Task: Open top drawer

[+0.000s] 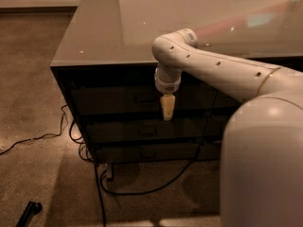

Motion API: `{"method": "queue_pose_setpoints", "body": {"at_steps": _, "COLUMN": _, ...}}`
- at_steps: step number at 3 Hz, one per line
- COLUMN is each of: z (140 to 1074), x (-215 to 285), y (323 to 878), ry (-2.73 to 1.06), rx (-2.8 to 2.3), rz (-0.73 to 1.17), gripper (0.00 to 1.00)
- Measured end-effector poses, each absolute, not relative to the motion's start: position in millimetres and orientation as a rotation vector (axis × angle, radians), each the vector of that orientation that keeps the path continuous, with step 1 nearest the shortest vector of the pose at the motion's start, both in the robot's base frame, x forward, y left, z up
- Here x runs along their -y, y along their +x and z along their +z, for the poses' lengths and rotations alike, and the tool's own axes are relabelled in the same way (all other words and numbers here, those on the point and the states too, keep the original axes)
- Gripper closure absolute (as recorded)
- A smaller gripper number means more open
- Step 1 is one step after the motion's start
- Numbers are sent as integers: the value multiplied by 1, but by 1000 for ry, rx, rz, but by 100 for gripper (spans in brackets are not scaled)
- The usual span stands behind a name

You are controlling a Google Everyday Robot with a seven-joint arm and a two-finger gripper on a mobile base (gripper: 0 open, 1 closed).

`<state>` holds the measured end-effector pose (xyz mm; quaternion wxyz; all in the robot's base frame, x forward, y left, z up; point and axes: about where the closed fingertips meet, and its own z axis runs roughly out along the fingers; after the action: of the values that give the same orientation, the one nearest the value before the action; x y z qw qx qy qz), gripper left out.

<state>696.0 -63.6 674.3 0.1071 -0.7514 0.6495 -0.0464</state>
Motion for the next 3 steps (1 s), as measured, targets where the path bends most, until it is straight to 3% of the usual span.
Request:
{"method": "queue_pose_setpoints", "body": {"at_steps": 2, "z": 662, "x": 81, "y": 730, "ry": -2233, "rx": -1967, "rz": -263, "gripper": 0}}
{"method": "queue_pose_setpoints", "body": {"at_steps": 3, "z": 649, "x": 89, "y": 726, "ry": -2252, "rx": -2028, "rz": -274, "gripper": 18}}
